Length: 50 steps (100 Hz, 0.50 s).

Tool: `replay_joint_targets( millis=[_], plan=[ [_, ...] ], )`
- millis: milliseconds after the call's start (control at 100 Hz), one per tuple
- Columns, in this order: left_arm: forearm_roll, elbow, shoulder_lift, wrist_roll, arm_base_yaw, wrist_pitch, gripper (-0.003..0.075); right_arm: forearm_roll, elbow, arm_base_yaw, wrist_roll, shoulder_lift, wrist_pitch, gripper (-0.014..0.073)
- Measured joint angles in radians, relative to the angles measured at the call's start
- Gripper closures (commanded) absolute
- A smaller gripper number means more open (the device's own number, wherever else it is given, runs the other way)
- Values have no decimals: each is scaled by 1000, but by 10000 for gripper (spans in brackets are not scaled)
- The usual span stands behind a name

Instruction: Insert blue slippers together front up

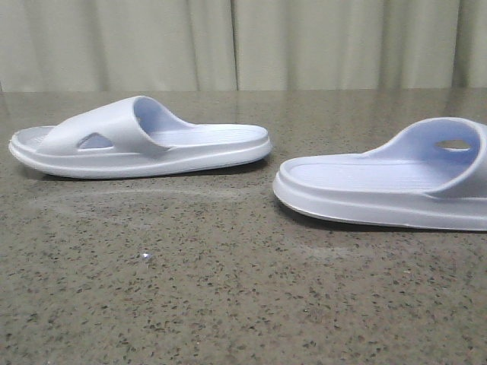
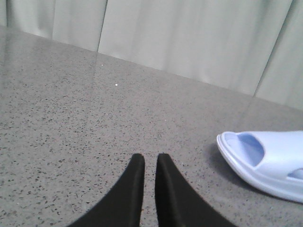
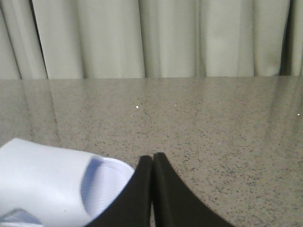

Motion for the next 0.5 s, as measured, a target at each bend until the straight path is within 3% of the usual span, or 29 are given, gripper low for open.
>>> replay_joint_targets(
  millis=[270, 500],
  plan=[
    [-315, -2, 0, -2, 0, -35, 705, 437, 0, 0, 0, 0, -78, 673],
    [-353, -83, 9, -4, 0, 95, 705, 510, -71, 0, -32, 34, 28, 671]
  ],
)
